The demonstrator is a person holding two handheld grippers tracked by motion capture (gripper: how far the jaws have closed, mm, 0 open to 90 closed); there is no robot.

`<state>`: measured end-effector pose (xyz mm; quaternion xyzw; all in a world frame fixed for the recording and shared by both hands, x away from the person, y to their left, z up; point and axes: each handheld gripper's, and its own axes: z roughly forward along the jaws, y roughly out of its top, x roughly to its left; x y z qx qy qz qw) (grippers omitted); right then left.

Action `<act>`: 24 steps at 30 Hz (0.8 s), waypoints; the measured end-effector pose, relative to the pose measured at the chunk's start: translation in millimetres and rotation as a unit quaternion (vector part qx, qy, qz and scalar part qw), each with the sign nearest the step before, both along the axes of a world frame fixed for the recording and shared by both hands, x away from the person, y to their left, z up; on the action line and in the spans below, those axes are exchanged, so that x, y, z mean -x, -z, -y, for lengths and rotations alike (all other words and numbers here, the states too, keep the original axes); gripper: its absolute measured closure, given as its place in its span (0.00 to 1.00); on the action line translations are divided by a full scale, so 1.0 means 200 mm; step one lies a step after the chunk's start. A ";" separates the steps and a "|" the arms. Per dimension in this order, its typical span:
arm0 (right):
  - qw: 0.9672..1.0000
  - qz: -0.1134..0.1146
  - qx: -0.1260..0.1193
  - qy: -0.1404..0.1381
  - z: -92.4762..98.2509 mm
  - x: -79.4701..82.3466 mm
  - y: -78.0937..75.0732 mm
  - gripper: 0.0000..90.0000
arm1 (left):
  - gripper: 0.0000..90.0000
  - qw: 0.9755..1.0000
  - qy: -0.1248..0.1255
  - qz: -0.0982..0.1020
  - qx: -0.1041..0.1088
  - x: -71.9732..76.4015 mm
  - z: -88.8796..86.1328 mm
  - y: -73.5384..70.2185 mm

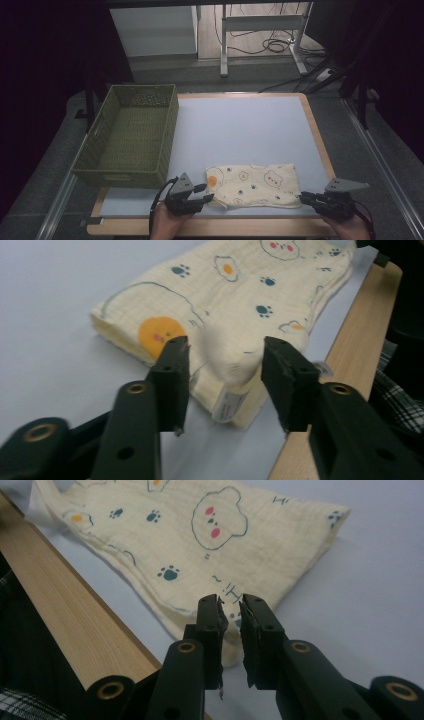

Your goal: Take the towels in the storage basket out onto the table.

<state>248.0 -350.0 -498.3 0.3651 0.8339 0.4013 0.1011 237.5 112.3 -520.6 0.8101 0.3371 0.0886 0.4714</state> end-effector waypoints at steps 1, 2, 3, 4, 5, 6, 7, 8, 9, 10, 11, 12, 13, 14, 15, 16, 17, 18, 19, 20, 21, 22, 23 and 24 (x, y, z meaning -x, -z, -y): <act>1.000 0.002 -0.004 0.002 0.01 0.00 -0.01 0.85 | 0.56 1.000 -0.003 0.001 0.000 -0.01 -0.01 0.00; 1.000 0.004 -0.004 0.004 0.01 0.00 -0.02 0.85 | 0.56 1.000 -0.009 0.002 -0.001 -0.02 -0.01 -0.01; 1.000 0.009 -0.004 0.005 0.01 0.00 -0.03 0.84 | 0.56 1.000 -0.013 0.000 -0.003 -0.03 -0.02 -0.01; 1.000 0.009 -0.003 0.006 0.01 -0.01 -0.04 0.83 | 0.56 1.000 -0.016 0.001 -0.002 -0.05 -0.02 -0.01; 1.000 0.011 -0.002 0.006 0.01 -0.02 -0.05 0.82 | 0.56 1.000 -0.018 0.001 0.001 -0.06 -0.02 -0.02; 1.000 0.014 0.000 0.006 0.01 -0.03 -0.05 0.82 | 0.56 1.000 -0.021 -0.001 0.001 -0.07 -0.02 -0.02; 1.000 0.013 0.001 0.008 0.00 -0.04 -0.05 0.82 | 0.56 1.000 -0.025 -0.002 0.001 -0.09 -0.02 -0.02; 1.000 0.014 0.003 0.008 0.00 -0.06 -0.05 0.81 | 0.56 1.000 -0.029 -0.003 0.001 -0.11 -0.02 -0.01; 1.000 0.015 0.005 0.009 0.00 -0.08 -0.05 0.81 | 0.56 1.000 -0.031 -0.006 -0.001 -0.13 -0.02 -0.01; 1.000 0.016 0.007 0.011 -0.01 -0.10 -0.05 0.81 | 0.56 0.999 -0.034 -0.007 -0.002 -0.15 -0.02 -0.01; 1.000 0.017 0.008 0.013 -0.02 -0.12 -0.05 0.81 | 0.56 0.999 -0.036 -0.009 -0.003 -0.17 -0.01 -0.01; 1.000 0.018 0.009 0.015 -0.02 -0.15 -0.04 0.82 | 0.56 0.999 -0.037 -0.010 -0.001 -0.19 -0.01 -0.01; 1.000 0.018 0.010 0.018 -0.03 -0.18 -0.04 0.81 | 0.56 0.999 -0.038 -0.011 0.007 -0.20 -0.02 -0.02; 1.000 0.018 0.009 0.020 -0.03 -0.20 -0.03 0.82 | 0.56 0.999 -0.037 -0.014 0.014 -0.22 -0.02 -0.03; 1.000 0.016 0.011 0.023 -0.04 -0.23 -0.03 0.82 | 0.56 0.999 -0.039 -0.014 0.019 -0.23 -0.03 -0.04; 1.000 0.016 0.012 0.023 -0.05 -0.25 -0.02 0.82 | 0.56 0.999 -0.043 -0.013 0.018 -0.23 -0.03 -0.05; 1.000 0.015 0.012 0.024 -0.06 -0.27 -0.02 0.82 | 0.56 0.999 -0.044 -0.014 0.014 -0.24 -0.03 -0.06; 0.999 0.015 0.013 0.026 -0.06 -0.29 -0.02 0.82 | 0.56 0.999 -0.047 -0.013 0.008 -0.25 -0.02 -0.06; 0.999 0.015 0.014 0.028 -0.07 -0.31 -0.02 0.82 | 0.58 0.999 -0.049 -0.014 0.003 -0.26 -0.02 -0.06; 0.999 0.016 0.016 0.028 -0.08 -0.33 -0.02 0.82 | 0.61 0.999 -0.049 -0.017 -0.001 -0.28 -0.01 -0.05; 0.999 0.018 0.014 0.031 -0.08 -0.35 -0.02 0.82 | 0.63 0.999 -0.049 -0.021 -0.003 -0.30 -0.01 -0.04; 0.999 0.019 0.013 0.034 -0.09 -0.36 -0.02 0.82 | 0.64 0.998 -0.050 -0.023 -0.008 -0.32 0.00 -0.03; 0.999 0.022 0.013 0.036 -0.09 -0.38 -0.02 0.82 | 0.65 0.998 -0.049 -0.026 -0.013 -0.34 0.01 -0.01; 0.999 0.025 0.015 0.038 -0.10 -0.39 -0.03 0.82 | 0.65 0.998 -0.049 -0.028 -0.016 -0.36 0.03 0.00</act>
